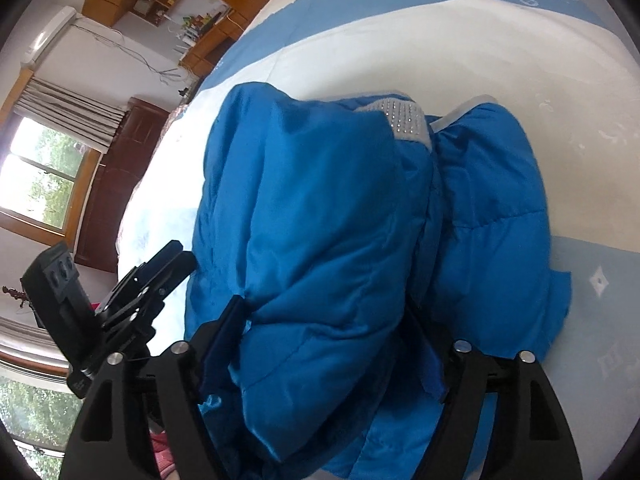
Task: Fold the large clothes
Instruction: 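Grasp the jacket with the right gripper and fold it over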
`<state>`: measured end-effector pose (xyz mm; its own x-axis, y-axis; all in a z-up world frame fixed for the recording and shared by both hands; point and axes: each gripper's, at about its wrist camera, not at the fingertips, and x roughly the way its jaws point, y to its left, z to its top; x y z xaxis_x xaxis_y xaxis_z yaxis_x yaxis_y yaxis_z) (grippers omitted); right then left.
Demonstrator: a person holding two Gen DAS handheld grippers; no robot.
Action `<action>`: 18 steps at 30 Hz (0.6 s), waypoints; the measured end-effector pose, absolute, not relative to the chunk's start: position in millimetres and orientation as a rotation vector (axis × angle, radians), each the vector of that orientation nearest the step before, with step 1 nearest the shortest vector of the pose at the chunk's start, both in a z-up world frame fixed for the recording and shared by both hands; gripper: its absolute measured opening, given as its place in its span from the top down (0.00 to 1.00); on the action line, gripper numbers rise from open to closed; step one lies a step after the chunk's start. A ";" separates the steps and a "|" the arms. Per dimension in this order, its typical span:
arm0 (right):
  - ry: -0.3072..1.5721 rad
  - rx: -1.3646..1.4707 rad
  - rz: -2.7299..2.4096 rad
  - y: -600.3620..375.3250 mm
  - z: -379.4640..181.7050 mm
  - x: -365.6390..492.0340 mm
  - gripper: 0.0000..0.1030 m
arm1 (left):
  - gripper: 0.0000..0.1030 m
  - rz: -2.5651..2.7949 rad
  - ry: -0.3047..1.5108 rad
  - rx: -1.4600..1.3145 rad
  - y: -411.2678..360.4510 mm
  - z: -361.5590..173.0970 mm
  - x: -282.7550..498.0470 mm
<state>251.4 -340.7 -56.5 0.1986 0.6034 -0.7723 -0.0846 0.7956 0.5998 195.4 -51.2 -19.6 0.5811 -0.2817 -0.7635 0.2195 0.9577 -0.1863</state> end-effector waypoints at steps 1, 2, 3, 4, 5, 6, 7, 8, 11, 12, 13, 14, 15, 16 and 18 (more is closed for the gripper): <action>1.284 0.481 0.510 -339.3 -57.1 251.9 0.35 | 0.45 -0.292 0.905 -0.075 -51.0 -19.5 195.2; 1.273 0.471 0.515 -337.0 -56.4 251.6 0.42 | 0.44 -0.293 0.906 -0.077 -50.4 -18.2 193.9; 1.260 0.463 0.518 -335.4 -54.8 250.6 0.51 | 0.44 -0.292 0.908 -0.077 -50.2 -18.5 193.8; 1.247 0.455 0.520 -334.1 -52.7 249.2 0.55 | 0.44 -0.291 0.910 -0.077 -49.8 -18.8 193.6; 1.235 0.445 0.523 -332.3 -49.6 247.7 0.63 | 0.44 -0.289 0.911 -0.077 -49.5 -18.6 193.1; 1.223 0.437 0.526 -329.8 -46.7 245.1 0.70 | 0.44 -0.287 0.912 -0.078 -49.3 -19.1 193.4; 1.206 0.428 0.532 -327.2 -41.8 242.9 0.73 | 0.44 -0.283 0.915 -0.083 -48.3 -18.7 192.8; 1.192 0.420 0.538 -324.6 -36.7 240.5 0.77 | 0.43 -0.279 0.917 -0.087 -47.6 -18.4 192.7; 1.136 0.382 0.560 -317.3 -14.3 231.9 0.83 | 0.43 -0.276 0.925 -0.110 -43.4 -15.0 191.2; 1.112 0.376 0.571 -317.0 -4.2 226.9 0.85 | 0.43 -0.275 0.923 -0.119 -41.9 -12.7 190.1; 1.087 0.373 0.582 -318.8 6.4 222.0 0.85 | 0.43 -0.272 0.913 -0.127 -40.3 -7.3 187.3; 1.054 0.363 0.596 -319.7 19.3 216.1 0.86 | 0.43 -0.272 0.904 -0.129 -39.7 -3.9 185.4; 1.019 0.349 0.602 -321.5 32.6 208.7 0.87 | 0.43 -0.276 0.888 -0.130 -40.3 2.0 181.8; 0.999 0.340 0.600 -323.2 40.9 203.1 0.87 | 0.43 -0.282 0.871 -0.127 -42.6 8.1 177.7; 0.965 0.324 0.584 -330.8 56.7 189.2 0.87 | 0.43 -0.299 0.848 -0.114 -50.3 15.9 170.1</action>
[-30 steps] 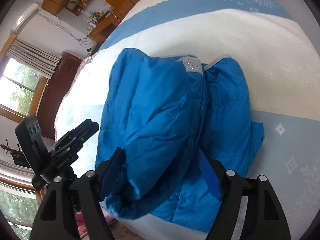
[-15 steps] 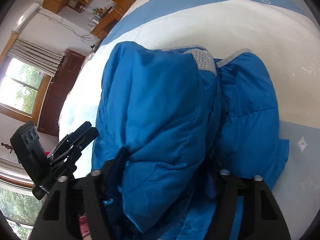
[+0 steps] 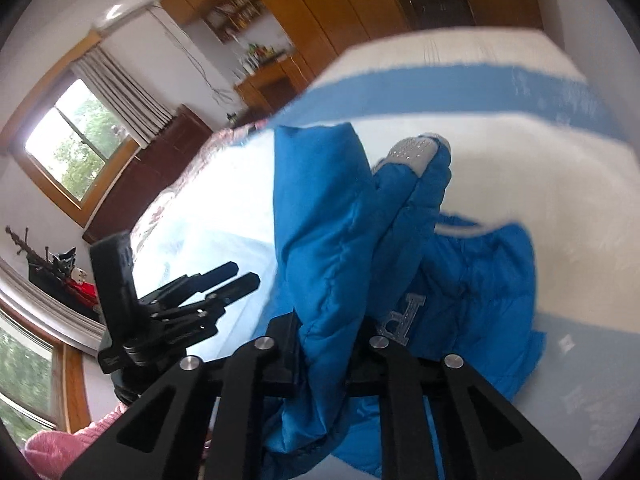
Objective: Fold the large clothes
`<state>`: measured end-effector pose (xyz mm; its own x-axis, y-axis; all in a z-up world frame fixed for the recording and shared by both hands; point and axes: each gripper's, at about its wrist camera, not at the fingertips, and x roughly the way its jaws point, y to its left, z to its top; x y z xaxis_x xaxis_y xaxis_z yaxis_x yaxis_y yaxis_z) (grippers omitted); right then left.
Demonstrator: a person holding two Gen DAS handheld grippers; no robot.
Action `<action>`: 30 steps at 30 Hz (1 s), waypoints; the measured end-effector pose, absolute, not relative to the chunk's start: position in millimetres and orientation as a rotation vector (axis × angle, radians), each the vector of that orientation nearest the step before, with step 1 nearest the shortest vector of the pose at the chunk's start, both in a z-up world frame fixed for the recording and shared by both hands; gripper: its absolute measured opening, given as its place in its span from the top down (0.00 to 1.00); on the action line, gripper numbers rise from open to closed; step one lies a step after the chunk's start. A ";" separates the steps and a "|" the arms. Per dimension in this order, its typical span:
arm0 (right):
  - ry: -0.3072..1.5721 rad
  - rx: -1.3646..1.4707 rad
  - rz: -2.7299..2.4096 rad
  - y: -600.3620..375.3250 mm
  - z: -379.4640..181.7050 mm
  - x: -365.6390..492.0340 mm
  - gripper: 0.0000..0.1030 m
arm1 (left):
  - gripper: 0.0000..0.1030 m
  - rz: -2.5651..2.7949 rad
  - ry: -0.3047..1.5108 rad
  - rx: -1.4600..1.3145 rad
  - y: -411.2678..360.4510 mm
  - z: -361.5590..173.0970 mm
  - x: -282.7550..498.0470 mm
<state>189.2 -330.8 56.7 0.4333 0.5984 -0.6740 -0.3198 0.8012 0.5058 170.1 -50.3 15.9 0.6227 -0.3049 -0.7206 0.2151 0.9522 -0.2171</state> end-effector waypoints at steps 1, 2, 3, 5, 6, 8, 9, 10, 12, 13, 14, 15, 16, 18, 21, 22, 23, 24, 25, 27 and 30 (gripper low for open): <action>0.959 0.324 0.574 -334.6 59.3 185.7 0.87 | 0.43 -0.313 0.841 -0.105 -55.7 19.0 166.5; 0.954 0.330 0.559 -338.4 60.7 181.3 0.87 | 0.43 -0.323 0.838 -0.096 -60.1 20.2 164.3; 0.951 0.336 0.545 -344.1 60.6 177.3 0.87 | 0.43 -0.335 0.836 -0.082 -66.6 20.6 161.8; 0.957 0.368 0.506 -361.4 54.3 170.1 0.87 | 0.43 -0.354 0.840 -0.059 -76.9 18.0 159.8; 0.969 0.389 0.480 -371.6 46.5 166.1 0.87 | 0.43 -0.361 0.852 -0.046 -83.1 14.2 160.0; 0.996 0.425 0.448 -385.4 31.6 166.1 0.87 | 0.43 -0.379 0.884 -0.035 -91.8 4.7 162.6; 1.010 0.440 0.438 -390.6 24.0 168.9 0.87 | 0.43 -0.392 0.908 -0.031 -97.1 -1.5 164.9; 1.029 0.460 0.425 -396.9 12.6 169.2 0.87 | 0.43 -0.400 0.922 -0.030 -100.4 -5.8 166.8; 1.066 0.499 0.408 -408.0 -10.7 169.4 0.87 | 0.44 -0.424 0.955 -0.031 -108.4 -15.9 170.5; 1.087 0.522 0.402 -417.6 -26.5 169.1 0.87 | 0.44 -0.443 0.973 -0.035 -111.0 -20.5 172.5; 1.100 0.541 0.397 -420.4 -38.6 168.8 0.86 | 0.44 -0.457 0.988 -0.039 -112.7 -24.4 174.5; 1.105 0.553 0.396 -420.5 -47.1 169.4 0.84 | 0.43 -0.466 1.002 -0.038 -114.7 -29.9 176.9; 1.108 0.563 0.398 -421.5 -57.8 168.5 0.84 | 0.43 -0.466 1.010 -0.028 -116.9 -34.8 178.5; 1.103 0.558 0.391 -418.6 -72.1 166.4 0.82 | 0.43 -0.455 1.010 -0.002 -121.4 -42.0 178.4; 1.093 0.552 0.374 -411.8 -79.5 166.9 0.82 | 0.43 -0.438 0.992 0.027 -127.1 -51.6 175.7; 1.091 0.565 0.373 -411.3 -83.4 167.8 0.82 | 0.43 -0.434 0.990 0.023 -128.4 -54.4 174.7; 1.091 0.572 0.375 -411.8 -85.5 168.0 0.81 | 0.43 -0.433 0.992 0.019 -127.0 -55.6 176.1; 1.091 0.576 0.376 -416.4 -88.6 164.5 0.81 | 0.43 -0.436 0.998 0.011 -125.4 -56.3 177.0; 1.089 0.571 0.378 -415.9 -87.0 164.6 0.81 | 0.43 -0.439 1.003 0.005 -124.6 -55.9 177.4; 1.086 0.554 0.381 -416.8 -79.2 163.0 0.78 | 0.43 -0.442 1.019 -0.009 -121.9 -52.3 179.4; 1.074 0.510 0.356 -422.7 -58.8 152.3 0.70 | 0.45 -0.459 1.041 -0.032 -115.6 -40.2 179.3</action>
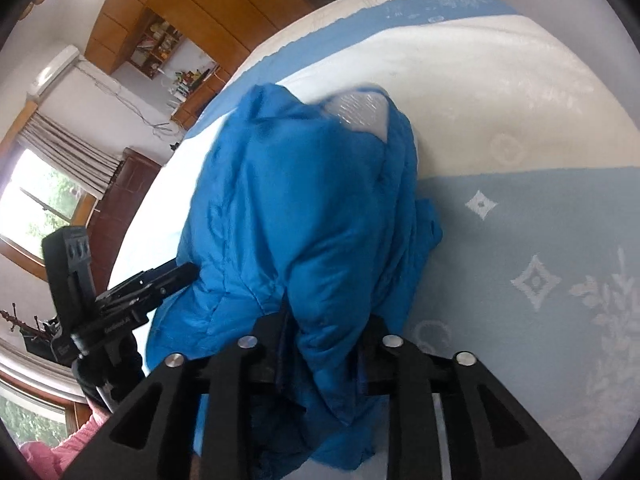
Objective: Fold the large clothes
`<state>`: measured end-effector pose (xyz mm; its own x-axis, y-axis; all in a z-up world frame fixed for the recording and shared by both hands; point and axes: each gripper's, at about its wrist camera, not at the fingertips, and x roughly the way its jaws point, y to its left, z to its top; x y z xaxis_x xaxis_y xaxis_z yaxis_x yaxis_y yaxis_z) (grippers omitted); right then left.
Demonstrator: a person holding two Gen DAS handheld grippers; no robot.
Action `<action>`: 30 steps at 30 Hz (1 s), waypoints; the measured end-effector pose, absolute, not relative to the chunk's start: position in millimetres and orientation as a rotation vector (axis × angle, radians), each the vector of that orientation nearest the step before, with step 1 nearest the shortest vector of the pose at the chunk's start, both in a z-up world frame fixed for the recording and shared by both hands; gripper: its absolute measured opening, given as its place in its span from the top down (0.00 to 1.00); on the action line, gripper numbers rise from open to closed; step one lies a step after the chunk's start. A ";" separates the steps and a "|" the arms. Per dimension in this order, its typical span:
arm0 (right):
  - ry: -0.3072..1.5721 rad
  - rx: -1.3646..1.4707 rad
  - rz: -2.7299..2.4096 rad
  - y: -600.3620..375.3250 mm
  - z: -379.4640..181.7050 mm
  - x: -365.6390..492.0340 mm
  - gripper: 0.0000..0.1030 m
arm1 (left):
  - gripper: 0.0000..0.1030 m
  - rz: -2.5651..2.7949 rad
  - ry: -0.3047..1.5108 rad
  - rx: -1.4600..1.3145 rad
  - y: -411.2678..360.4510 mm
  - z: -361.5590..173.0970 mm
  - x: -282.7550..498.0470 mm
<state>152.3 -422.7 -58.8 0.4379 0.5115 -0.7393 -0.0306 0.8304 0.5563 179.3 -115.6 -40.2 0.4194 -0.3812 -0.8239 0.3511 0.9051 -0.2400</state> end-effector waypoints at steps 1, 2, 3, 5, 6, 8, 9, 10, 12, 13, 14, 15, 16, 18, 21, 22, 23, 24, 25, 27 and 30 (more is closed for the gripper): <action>1.060 0.494 0.339 -424.3 -50.2 149.5 0.70 | 0.46 -0.464 1.043 -0.047 -115.4 -34.1 181.7; 1.042 0.483 0.325 -426.8 -39.3 145.8 0.70 | 0.47 -0.471 1.035 -0.060 -113.0 -29.1 182.7; 1.026 0.473 0.311 -429.3 -29.3 143.0 0.70 | 0.47 -0.482 1.021 -0.072 -110.6 -21.6 184.2; 0.976 0.427 0.275 -431.9 -5.3 139.6 0.70 | 0.51 -0.494 1.008 -0.098 -108.3 -9.9 189.5; 0.944 0.387 0.277 -427.6 9.3 140.3 0.70 | 0.52 -0.499 1.009 -0.117 -109.5 -4.5 194.5; 0.927 0.357 0.297 -417.3 23.4 145.3 0.70 | 0.56 -0.510 1.008 -0.132 -116.7 3.5 204.1; 0.928 0.342 0.330 -409.5 28.1 150.5 0.70 | 0.60 -0.513 1.008 -0.135 -122.1 5.0 209.9; 0.932 0.328 0.350 -403.5 29.6 156.4 0.71 | 0.62 -0.526 1.013 -0.141 -128.7 6.1 214.0; 0.966 0.288 0.351 -387.3 25.2 172.7 0.74 | 0.67 -0.558 1.021 -0.141 -139.2 3.8 221.9; 0.980 0.281 0.343 -385.5 21.6 177.0 0.75 | 0.69 -0.560 1.026 -0.133 -146.3 0.6 225.4; 1.000 0.284 0.331 -385.2 14.9 183.0 0.76 | 0.69 -0.554 1.032 -0.131 -148.9 -3.1 228.2; 1.017 0.295 0.321 -387.2 8.9 186.5 0.77 | 0.69 -0.556 1.046 -0.132 -151.1 -8.3 232.2; 1.037 0.313 0.305 -392.2 -0.4 192.1 0.77 | 0.69 -0.562 1.065 -0.135 -154.0 -14.5 234.6; 1.064 0.336 0.292 -399.7 -15.6 195.5 0.81 | 0.69 -0.577 1.096 -0.134 -157.5 -29.0 239.8; 1.114 0.382 0.290 -409.1 -43.0 204.2 0.91 | 0.69 -0.612 1.135 -0.154 -158.1 -44.4 248.6; 1.125 0.408 0.303 -411.7 -55.6 205.5 0.92 | 0.69 -0.621 1.141 -0.162 -158.1 -48.0 252.5; 1.128 0.436 0.317 -413.5 -66.1 206.3 0.93 | 0.69 -0.630 1.149 -0.170 -157.4 -52.3 255.0; 1.126 0.469 0.332 -415.7 -76.2 206.0 0.94 | 0.69 -0.633 1.154 -0.176 -156.8 -55.6 256.8; 1.123 0.489 0.339 -417.2 -80.7 205.6 0.95 | 0.69 -0.633 1.159 -0.181 -156.5 -58.0 258.2; 1.120 0.510 0.338 -418.8 -83.7 203.9 0.95 | 0.69 -0.628 1.162 -0.186 -155.7 -60.0 261.7; 1.111 0.477 0.318 -416.0 -71.2 198.3 0.94 | 0.72 -0.605 1.150 -0.175 -153.5 -52.4 257.6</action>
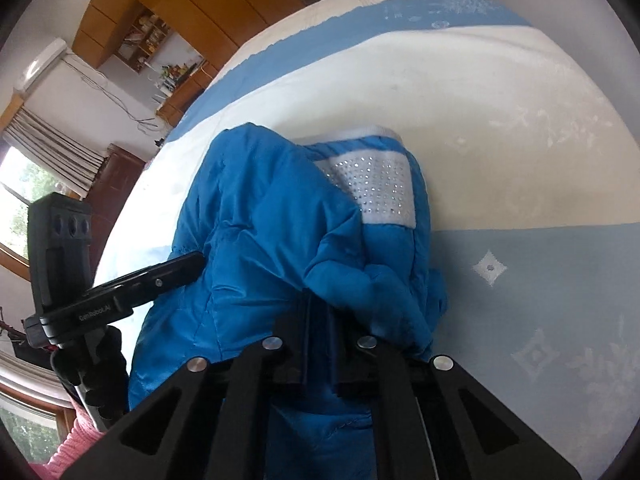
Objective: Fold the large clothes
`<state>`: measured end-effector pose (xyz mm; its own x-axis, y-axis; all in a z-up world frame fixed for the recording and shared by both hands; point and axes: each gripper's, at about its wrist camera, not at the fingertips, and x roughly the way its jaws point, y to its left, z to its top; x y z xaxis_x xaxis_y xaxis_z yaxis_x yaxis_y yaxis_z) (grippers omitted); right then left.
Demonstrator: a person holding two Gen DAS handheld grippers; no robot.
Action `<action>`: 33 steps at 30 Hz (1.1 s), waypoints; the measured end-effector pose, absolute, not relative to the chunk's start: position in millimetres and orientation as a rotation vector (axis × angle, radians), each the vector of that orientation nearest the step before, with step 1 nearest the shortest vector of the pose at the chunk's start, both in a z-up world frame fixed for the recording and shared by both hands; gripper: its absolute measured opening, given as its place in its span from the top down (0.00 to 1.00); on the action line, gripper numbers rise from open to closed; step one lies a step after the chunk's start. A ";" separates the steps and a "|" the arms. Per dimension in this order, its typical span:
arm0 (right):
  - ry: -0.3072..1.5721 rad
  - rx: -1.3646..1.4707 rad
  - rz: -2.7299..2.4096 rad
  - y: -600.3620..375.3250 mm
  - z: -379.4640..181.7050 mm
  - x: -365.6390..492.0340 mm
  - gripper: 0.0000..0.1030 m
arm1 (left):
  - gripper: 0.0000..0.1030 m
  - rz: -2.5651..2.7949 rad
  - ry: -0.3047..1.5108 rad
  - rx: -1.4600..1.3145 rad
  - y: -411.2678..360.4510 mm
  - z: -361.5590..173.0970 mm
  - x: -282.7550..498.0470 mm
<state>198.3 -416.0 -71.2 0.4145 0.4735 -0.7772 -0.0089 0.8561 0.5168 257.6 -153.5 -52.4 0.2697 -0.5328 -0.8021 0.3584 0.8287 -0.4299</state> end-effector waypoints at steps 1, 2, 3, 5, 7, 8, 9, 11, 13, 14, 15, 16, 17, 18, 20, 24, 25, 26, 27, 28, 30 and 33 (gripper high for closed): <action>1.099 0.455 0.311 -413.8 -61.0 193.9 0.92 | 0.72 -0.596 1.141 -0.171 -150.9 -47.2 253.2; 1.080 0.435 0.309 -411.1 -50.2 189.2 0.88 | 0.72 -0.588 1.131 -0.173 -146.4 -41.5 246.6; 1.060 0.415 0.314 -407.8 -40.1 184.5 0.88 | 0.72 -0.580 1.117 -0.172 -143.2 -36.1 240.0; 1.017 0.360 0.383 -394.2 -16.8 167.8 0.88 | 0.72 -0.551 1.070 -0.136 -136.9 -24.9 224.1; 1.008 0.305 0.439 -377.0 -3.5 153.4 0.88 | 0.72 -0.522 1.021 -0.088 -133.8 -15.6 207.0; 1.011 0.280 0.452 -369.8 -1.1 147.4 0.88 | 0.72 -0.522 1.014 -0.079 -132.5 -12.5 201.4; 1.016 0.260 0.457 -363.6 0.6 141.5 0.88 | 0.72 -0.531 1.013 -0.077 -132.1 -12.0 194.2; 1.030 0.225 0.452 -353.7 -1.3 127.3 0.88 | 0.72 -0.545 1.017 -0.070 -130.5 -12.0 181.9; 1.038 0.219 0.436 -350.1 -5.2 120.9 0.88 | 0.72 -0.547 1.025 -0.055 -131.2 -17.0 170.5; 1.037 0.222 0.426 -351.4 -7.7 117.7 0.88 | 0.72 -0.550 1.027 -0.047 -128.8 -17.6 161.4; 1.040 0.230 0.417 -353.0 -11.0 115.5 0.88 | 0.72 -0.546 1.019 -0.034 -130.6 -19.6 158.4; 1.045 0.237 0.413 -353.5 -13.2 115.7 0.89 | 0.72 -0.539 1.007 -0.017 -134.1 -22.2 156.5; 1.052 0.246 0.408 -355.8 -16.5 115.6 0.90 | 0.72 -0.537 1.004 -0.011 -134.7 -23.7 154.0; 1.058 0.253 0.403 -357.8 -20.0 114.9 0.91 | 0.72 -0.534 1.004 -0.012 -134.8 -26.1 152.2; 1.075 0.280 0.395 -358.8 -29.8 114.9 0.91 | 0.72 -0.535 1.004 -0.007 -134.2 -31.3 151.7; 1.089 0.328 0.384 -361.8 -47.6 116.2 0.94 | 0.72 -0.531 0.999 0.005 -134.7 -41.0 153.5; 1.088 0.335 0.380 -361.6 -52.0 115.5 0.94 | 0.72 -0.529 0.997 0.010 -134.9 -43.1 153.5; 1.086 0.337 0.379 -361.3 -52.2 114.8 0.94 | 0.72 -0.527 0.995 0.011 -135.2 -44.0 152.0; 1.083 0.339 0.376 -361.1 -54.9 114.5 0.94 | 0.72 -0.527 0.993 0.011 -134.4 -46.0 151.6; 1.080 0.343 0.373 -360.6 -58.0 114.0 0.95 | 0.72 -0.527 0.992 0.008 -133.1 -47.2 150.6; 1.078 0.361 0.374 -360.7 -64.8 113.8 0.95 | 0.72 -0.525 0.985 0.000 -130.5 -51.3 148.0; 1.074 0.390 0.377 -362.5 -71.8 114.4 0.97 | 0.72 -0.522 0.972 0.002 -127.6 -54.5 144.2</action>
